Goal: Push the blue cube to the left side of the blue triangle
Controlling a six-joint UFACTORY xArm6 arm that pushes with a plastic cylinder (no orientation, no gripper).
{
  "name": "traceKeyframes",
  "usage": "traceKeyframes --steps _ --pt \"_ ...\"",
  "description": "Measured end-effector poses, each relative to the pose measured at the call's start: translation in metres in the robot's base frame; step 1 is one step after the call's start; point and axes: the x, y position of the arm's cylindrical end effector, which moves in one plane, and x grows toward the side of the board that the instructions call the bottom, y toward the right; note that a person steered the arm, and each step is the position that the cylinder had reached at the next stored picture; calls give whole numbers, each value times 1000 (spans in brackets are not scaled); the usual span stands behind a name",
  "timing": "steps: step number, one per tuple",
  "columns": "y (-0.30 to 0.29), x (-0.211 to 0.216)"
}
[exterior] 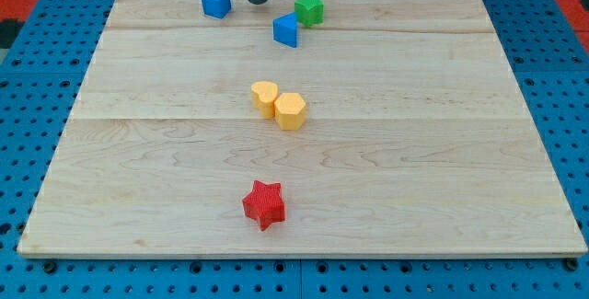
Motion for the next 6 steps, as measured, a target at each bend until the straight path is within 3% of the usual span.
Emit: traceKeyframes --steps 4,6 --pt "-74 0" --pt "-134 45"
